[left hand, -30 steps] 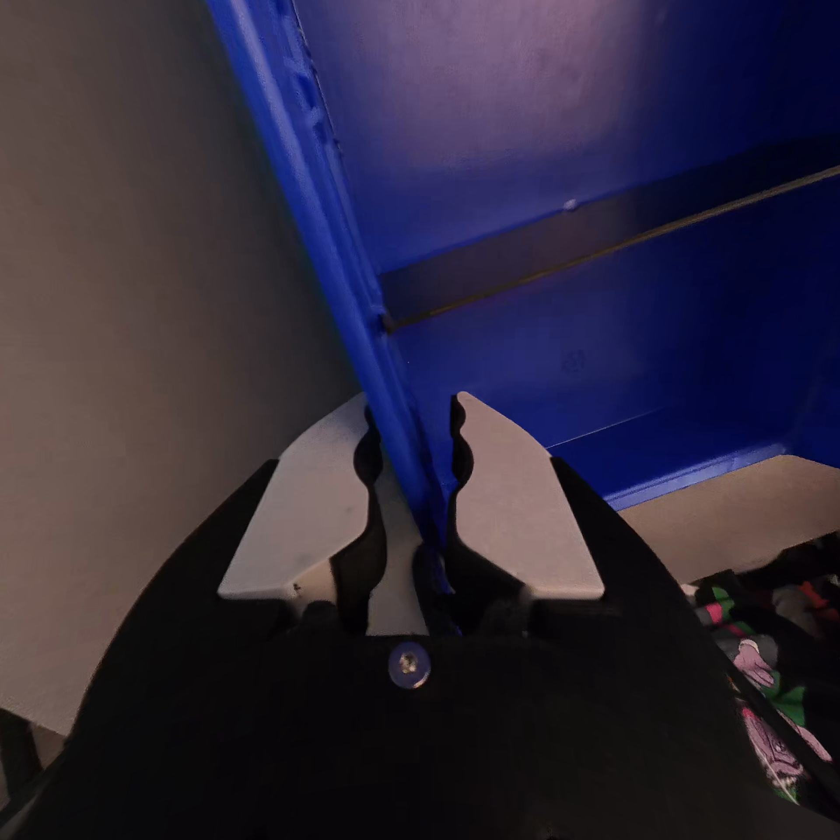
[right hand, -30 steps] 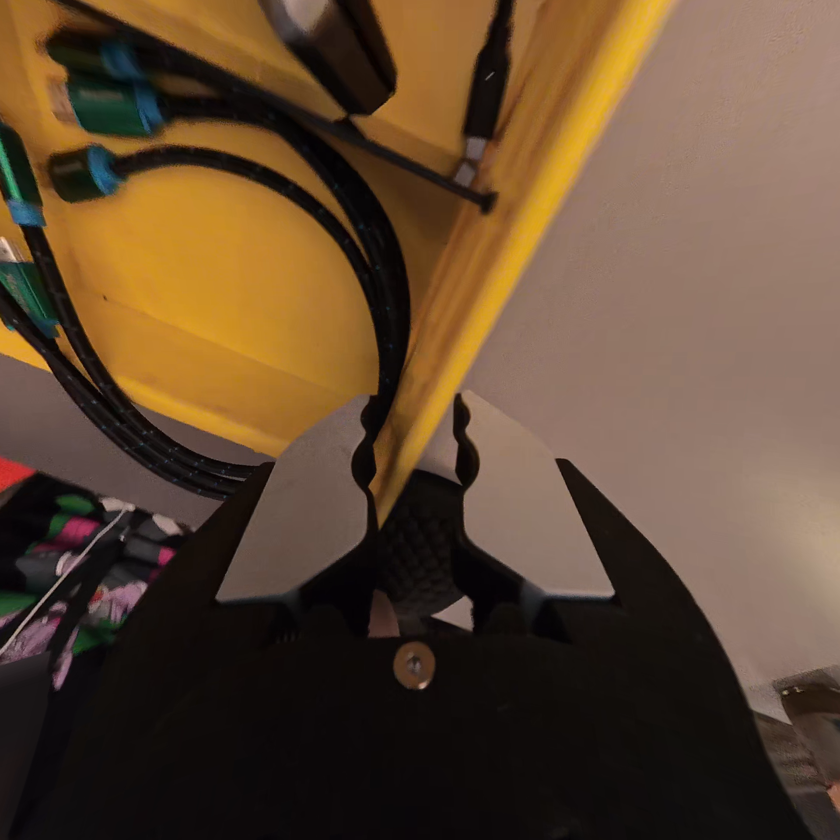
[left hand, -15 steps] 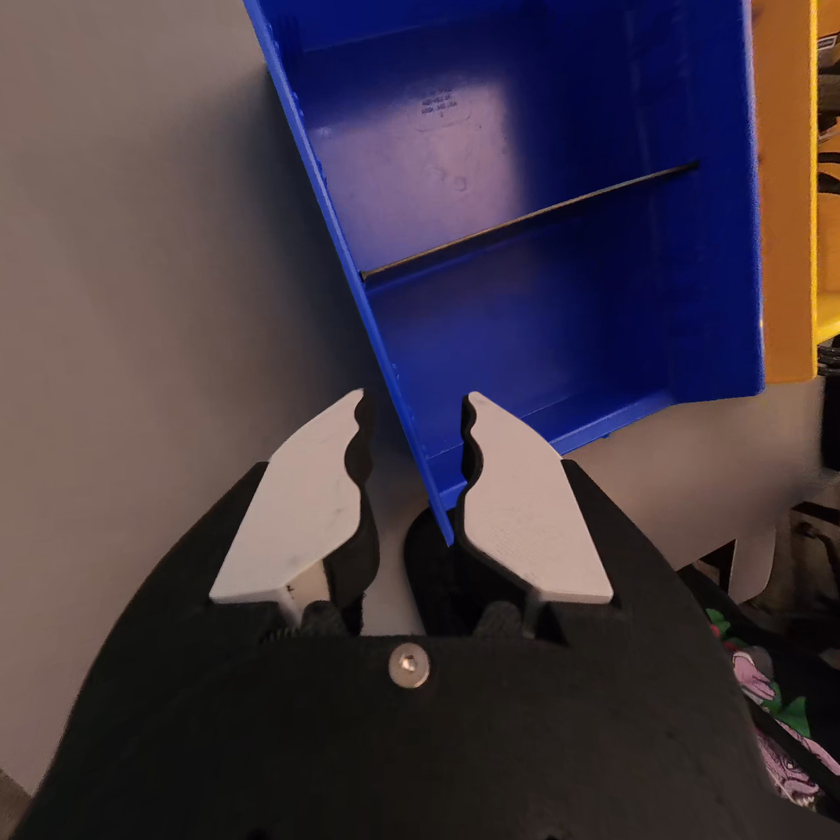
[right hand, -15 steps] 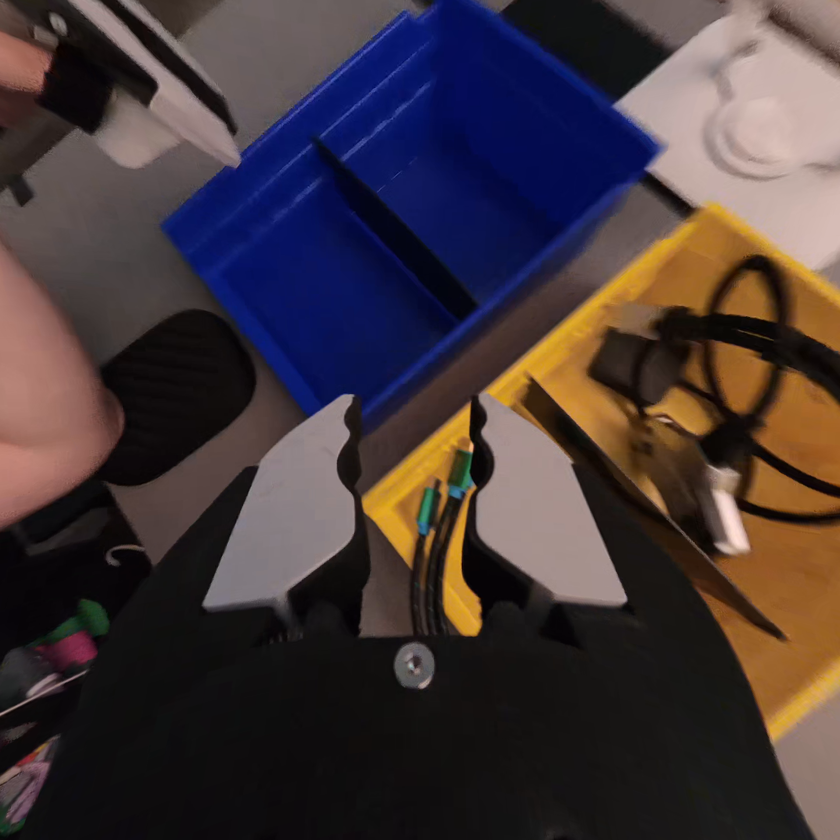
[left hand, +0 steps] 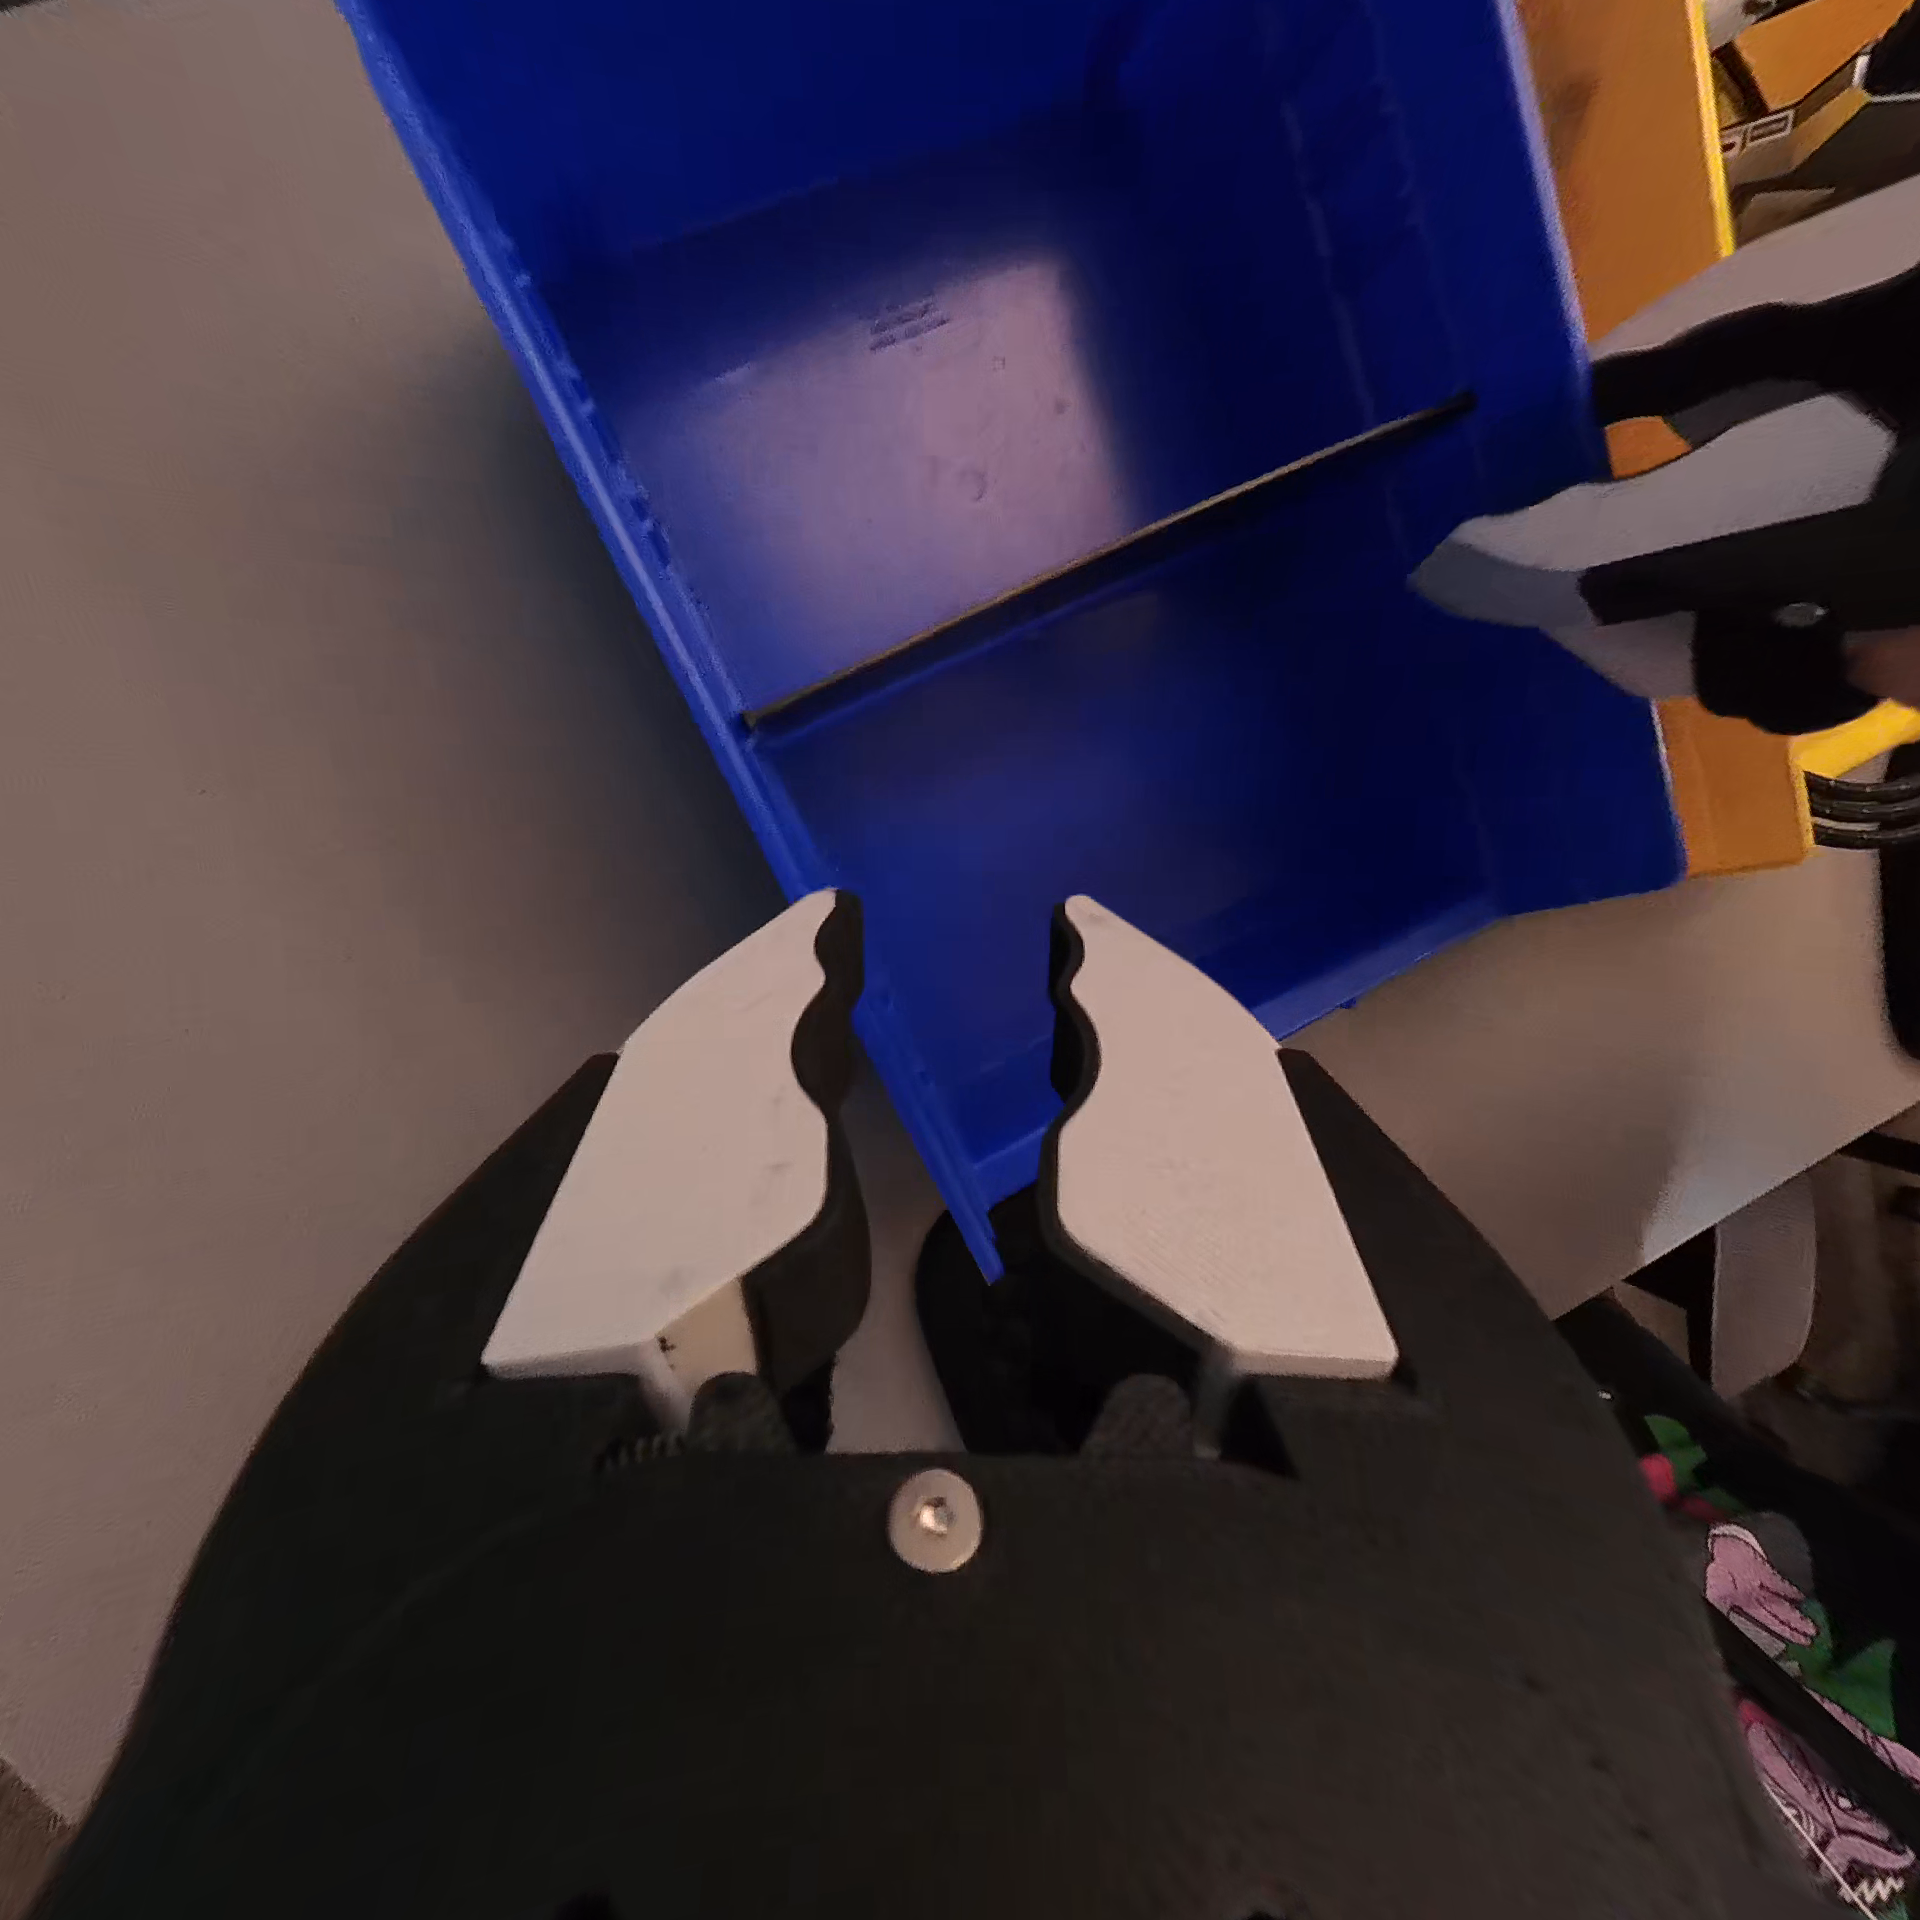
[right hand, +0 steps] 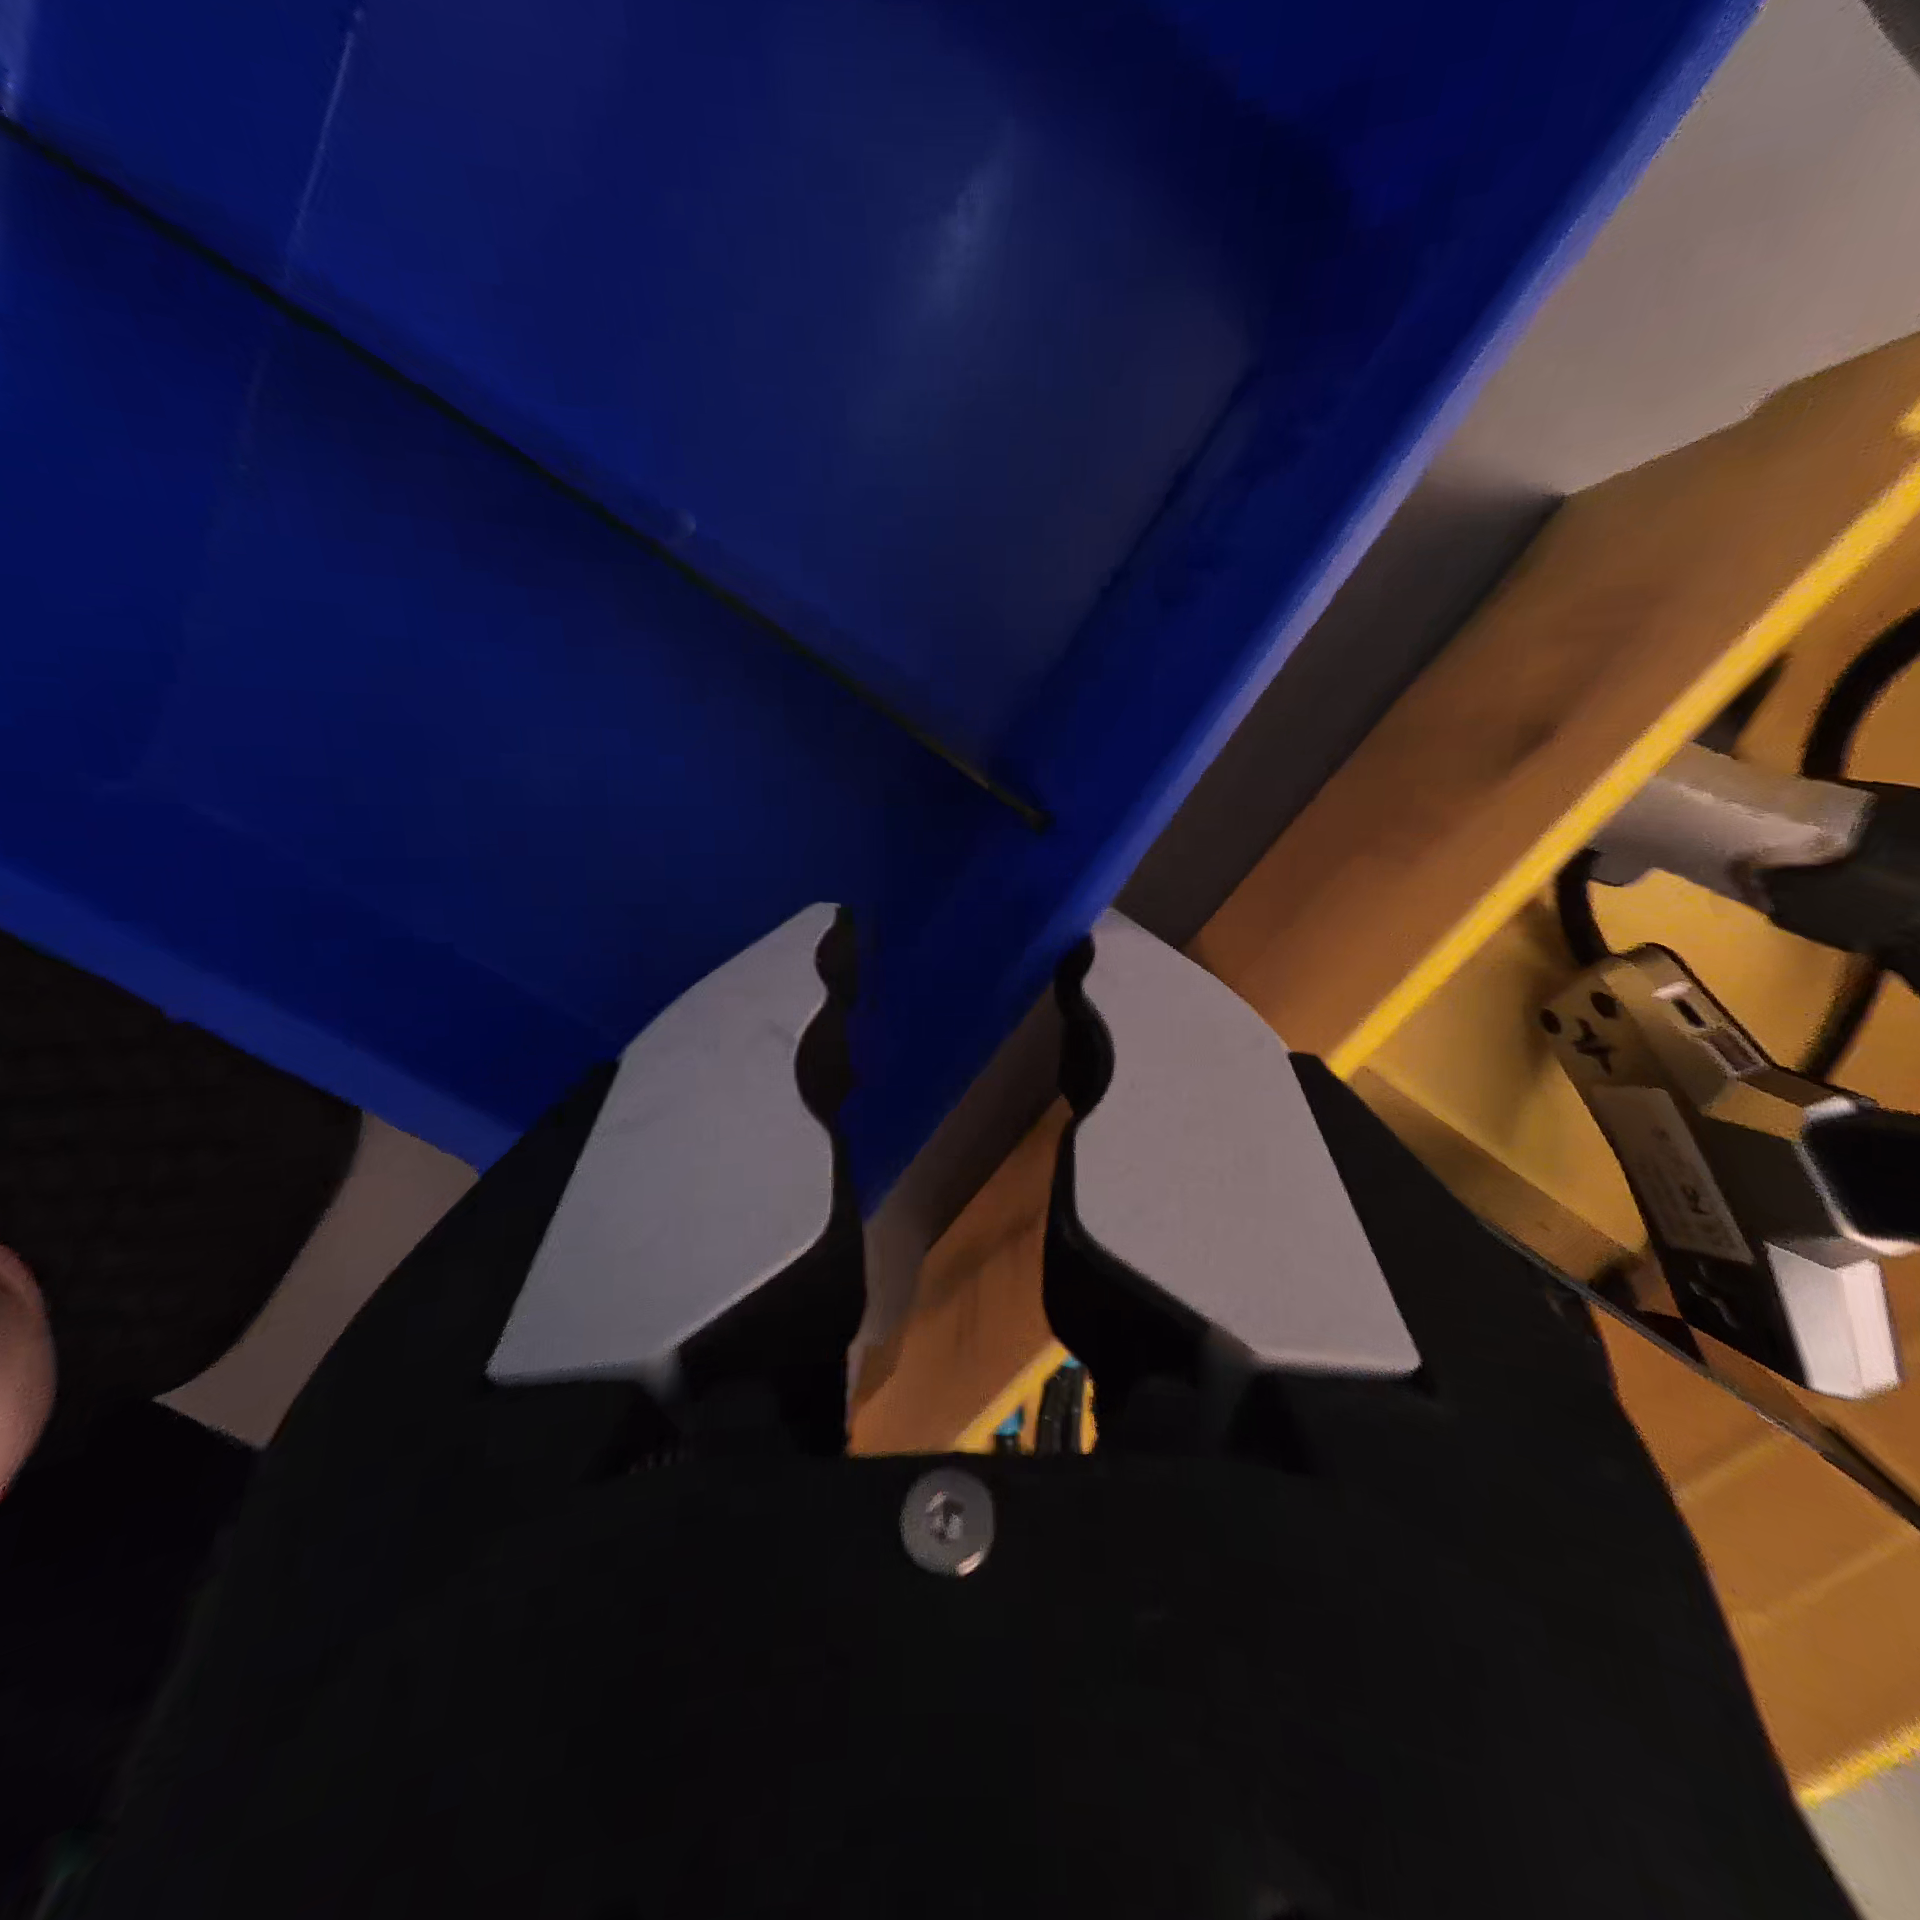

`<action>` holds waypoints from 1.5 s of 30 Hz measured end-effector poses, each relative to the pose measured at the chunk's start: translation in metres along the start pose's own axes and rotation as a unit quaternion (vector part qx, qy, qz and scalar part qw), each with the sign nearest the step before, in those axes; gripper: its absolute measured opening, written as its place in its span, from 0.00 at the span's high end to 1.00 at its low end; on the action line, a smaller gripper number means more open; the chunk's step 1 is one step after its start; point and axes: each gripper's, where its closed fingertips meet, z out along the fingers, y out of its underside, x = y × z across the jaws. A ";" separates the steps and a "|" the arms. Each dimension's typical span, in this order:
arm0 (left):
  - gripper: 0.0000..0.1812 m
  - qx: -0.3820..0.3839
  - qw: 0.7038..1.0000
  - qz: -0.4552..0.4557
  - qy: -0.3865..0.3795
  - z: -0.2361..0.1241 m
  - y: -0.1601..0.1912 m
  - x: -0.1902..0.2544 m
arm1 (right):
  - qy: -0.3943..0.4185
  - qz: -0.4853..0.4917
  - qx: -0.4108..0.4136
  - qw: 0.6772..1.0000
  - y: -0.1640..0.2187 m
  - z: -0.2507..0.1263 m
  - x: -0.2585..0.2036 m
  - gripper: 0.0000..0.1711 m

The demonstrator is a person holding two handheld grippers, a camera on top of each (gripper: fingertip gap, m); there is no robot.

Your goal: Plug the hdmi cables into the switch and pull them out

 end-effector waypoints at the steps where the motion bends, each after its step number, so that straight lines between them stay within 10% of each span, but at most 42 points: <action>1: 0.81 0.003 1.000 0.001 0.000 -0.001 -0.001 0.000 | -0.007 0.005 -0.007 1.000 -0.001 0.003 -0.003 0.75; 27: 0.82 0.014 0.999 0.027 -0.011 -0.006 -0.007 0.010 | 0.003 0.104 -0.036 0.994 -0.006 0.034 0.005 0.92; 40: 0.82 0.019 0.999 0.025 -0.007 -0.008 -0.008 0.009 | 0.045 0.101 -0.081 0.991 0.009 0.037 0.007 0.84; 45: 0.82 0.017 0.999 0.028 -0.009 -0.008 -0.007 0.010 | -0.054 0.137 -0.063 0.987 0.000 0.037 -0.013 0.95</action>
